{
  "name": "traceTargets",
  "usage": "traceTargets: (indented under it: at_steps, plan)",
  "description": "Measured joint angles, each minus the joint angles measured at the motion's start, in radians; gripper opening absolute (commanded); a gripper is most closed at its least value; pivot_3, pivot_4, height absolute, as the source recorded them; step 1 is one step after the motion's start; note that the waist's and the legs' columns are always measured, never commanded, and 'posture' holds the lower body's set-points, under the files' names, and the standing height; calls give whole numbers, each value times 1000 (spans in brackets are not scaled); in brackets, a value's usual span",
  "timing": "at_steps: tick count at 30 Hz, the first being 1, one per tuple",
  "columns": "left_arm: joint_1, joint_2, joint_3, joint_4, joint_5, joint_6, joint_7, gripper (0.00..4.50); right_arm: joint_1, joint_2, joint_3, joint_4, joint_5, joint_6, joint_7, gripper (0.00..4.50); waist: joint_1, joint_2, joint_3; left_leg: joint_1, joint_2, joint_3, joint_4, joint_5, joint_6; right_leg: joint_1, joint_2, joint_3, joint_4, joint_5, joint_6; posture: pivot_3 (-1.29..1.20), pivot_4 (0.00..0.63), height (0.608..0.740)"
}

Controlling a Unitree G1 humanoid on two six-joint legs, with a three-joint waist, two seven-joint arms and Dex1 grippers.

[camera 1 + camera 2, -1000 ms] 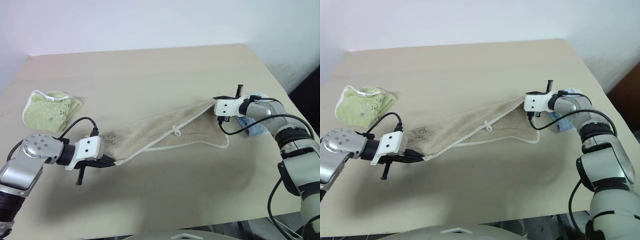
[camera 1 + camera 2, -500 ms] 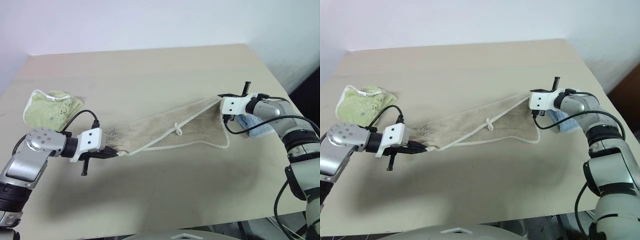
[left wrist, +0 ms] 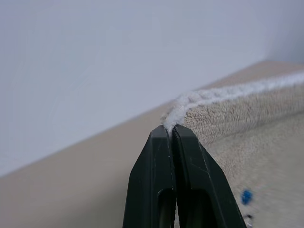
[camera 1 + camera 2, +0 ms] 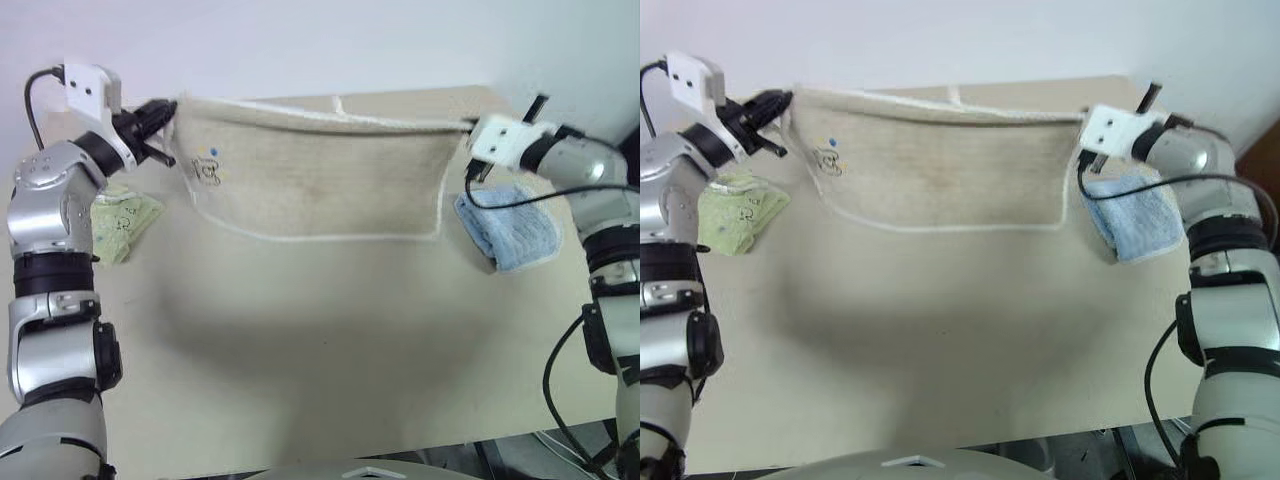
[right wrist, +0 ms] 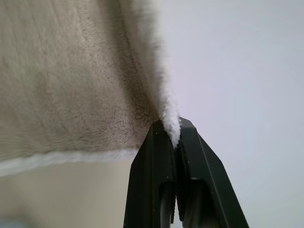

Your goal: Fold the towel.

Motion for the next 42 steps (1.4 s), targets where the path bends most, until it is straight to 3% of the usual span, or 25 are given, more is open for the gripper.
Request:
traceTargets:
  at_steps: [4,6,12,17,23,26,30,36,42]
  plan:
    - [23,37,12,-7,-38,1,-83,0,19,-40,-63,-96,109,39,116,53,2,0,0,-2,0,0,0,0,0,0,0,0,-2,0,0,0,150,728]
    - [95,71,34,-66,-78,19,-152,0,104,-74,-104,-221,201,89,220,53,2,0,0,-2,0,0,0,-1,2,0,-1,0,-2,-1,1,0,150,728]
    - [398,183,66,-275,-180,149,-338,0,552,-168,-158,-642,426,330,478,53,6,0,0,-2,0,0,2,-3,4,0,-3,0,-1,-1,1,0,150,728]
    - [594,274,110,-401,-205,220,-412,0,826,-203,-226,-933,549,521,554,53,8,0,0,1,1,0,2,-2,2,1,-3,1,-1,-3,-2,0,150,728]
    - [702,333,130,-449,-203,240,-451,0,930,-247,-290,-1073,620,640,611,53,8,0,0,2,3,0,2,-3,-1,1,-3,1,-1,-4,-1,0,150,728]
    - [711,339,130,-451,-196,240,-452,0,909,-242,-289,-1076,617,650,615,53,9,0,0,1,2,0,2,-3,-1,0,-3,1,-2,-4,-1,0,150,728]
    - [675,334,94,-432,-141,207,-418,0,751,-188,-229,-990,539,612,569,53,8,0,0,1,2,1,2,-3,-2,0,-3,1,-2,-4,-1,0,150,728]
    - [491,238,-63,-228,61,5,-281,0,448,-54,-56,-650,325,480,482,53,9,0,0,0,1,1,2,-1,0,-1,-3,0,0,-2,2,0,150,728]
    - [330,179,-176,-27,207,-164,-205,0,271,33,59,-307,163,305,419,53,6,0,0,-3,-1,1,0,-1,1,-4,-3,0,0,-1,2,0,150,728]
